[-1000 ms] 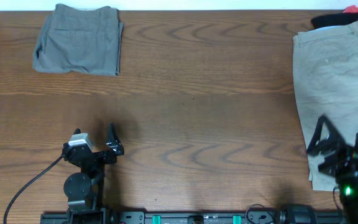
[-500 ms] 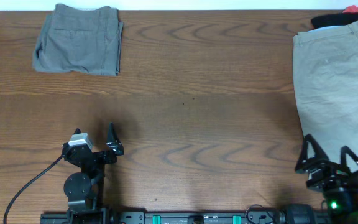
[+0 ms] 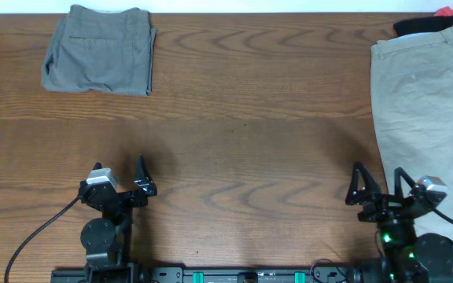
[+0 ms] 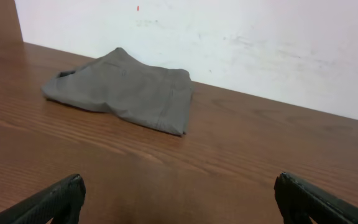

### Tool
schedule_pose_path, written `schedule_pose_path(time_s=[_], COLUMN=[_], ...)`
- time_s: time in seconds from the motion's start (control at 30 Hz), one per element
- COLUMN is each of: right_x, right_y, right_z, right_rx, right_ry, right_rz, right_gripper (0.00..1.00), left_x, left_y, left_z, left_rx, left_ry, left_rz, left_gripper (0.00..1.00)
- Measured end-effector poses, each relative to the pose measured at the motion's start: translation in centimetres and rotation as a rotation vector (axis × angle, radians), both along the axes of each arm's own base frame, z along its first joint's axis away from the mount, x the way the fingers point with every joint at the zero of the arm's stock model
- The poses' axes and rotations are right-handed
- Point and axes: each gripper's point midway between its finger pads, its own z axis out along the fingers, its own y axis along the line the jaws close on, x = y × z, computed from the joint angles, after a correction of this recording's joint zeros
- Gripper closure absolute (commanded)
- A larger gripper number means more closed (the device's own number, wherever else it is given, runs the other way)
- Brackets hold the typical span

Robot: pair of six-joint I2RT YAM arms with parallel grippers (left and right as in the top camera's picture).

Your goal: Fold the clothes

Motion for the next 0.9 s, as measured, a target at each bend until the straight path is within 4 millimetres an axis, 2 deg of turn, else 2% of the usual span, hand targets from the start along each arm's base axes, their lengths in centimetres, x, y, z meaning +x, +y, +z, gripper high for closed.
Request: schedule_pose_path(time_s=[0.23, 0.53, 0.9], right_x=[1.5, 3.2, 4.0], right_y=[0.3, 0.5, 0.5], right_z=[-2.2, -4.4, -6.7], right_rx=[-0.021, -0.145, -0.258], right_ry=[-0.038, -0.113, -0.131], right_rz=[0.015, 0.037, 0.045], right_gripper=[0.01, 0.01, 0.01], left_x=[0.0, 0.0, 0.0], left_y=[0.0, 0.0, 0.0], left_z=[0.0, 0.0, 0.0], left_rx=[0.000, 0.000, 0.000], left_ry=[0.000, 0.000, 0.000], left_rz=[0.000, 0.000, 0.000], left_gripper=[0.02, 0.02, 0.02])
